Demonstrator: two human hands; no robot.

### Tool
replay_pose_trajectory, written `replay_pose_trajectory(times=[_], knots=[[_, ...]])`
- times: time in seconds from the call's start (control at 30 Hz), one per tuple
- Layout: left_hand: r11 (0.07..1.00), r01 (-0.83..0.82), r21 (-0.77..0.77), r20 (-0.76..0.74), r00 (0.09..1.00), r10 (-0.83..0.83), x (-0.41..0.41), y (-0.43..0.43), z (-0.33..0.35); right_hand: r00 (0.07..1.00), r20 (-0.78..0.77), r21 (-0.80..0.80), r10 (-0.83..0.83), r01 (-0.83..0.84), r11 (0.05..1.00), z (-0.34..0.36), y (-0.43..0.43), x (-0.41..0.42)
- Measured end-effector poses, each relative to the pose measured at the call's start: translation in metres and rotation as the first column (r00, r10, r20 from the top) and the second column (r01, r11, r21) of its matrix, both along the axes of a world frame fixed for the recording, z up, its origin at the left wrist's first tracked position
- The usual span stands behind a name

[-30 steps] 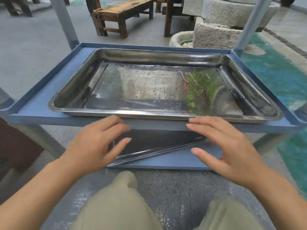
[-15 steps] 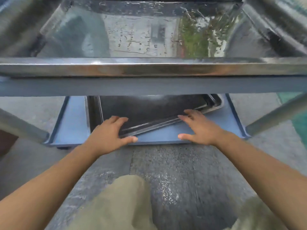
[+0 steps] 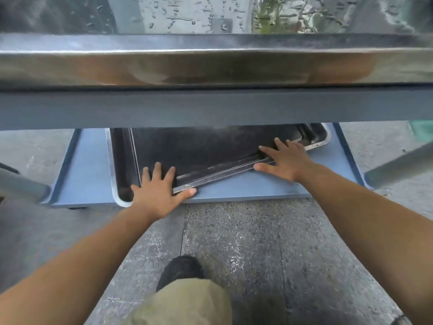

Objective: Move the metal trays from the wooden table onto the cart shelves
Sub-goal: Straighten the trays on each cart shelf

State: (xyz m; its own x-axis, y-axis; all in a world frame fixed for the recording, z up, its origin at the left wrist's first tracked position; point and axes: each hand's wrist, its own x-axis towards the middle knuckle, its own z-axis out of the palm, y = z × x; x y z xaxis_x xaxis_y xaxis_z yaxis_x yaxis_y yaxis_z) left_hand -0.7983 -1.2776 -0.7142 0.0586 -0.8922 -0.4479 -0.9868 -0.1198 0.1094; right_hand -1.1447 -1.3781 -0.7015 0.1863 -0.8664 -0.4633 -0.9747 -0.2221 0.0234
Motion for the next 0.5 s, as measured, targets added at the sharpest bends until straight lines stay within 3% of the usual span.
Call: replay_pose_trajectory(times=[0.5], knots=[[0.983,0.177,-0.044,0.056,0.983,-0.175,0.041,-0.061,0.005,0.981,-0.052,-0.050,-0.188,0.185,0.981,-0.007,0.021,0.036]])
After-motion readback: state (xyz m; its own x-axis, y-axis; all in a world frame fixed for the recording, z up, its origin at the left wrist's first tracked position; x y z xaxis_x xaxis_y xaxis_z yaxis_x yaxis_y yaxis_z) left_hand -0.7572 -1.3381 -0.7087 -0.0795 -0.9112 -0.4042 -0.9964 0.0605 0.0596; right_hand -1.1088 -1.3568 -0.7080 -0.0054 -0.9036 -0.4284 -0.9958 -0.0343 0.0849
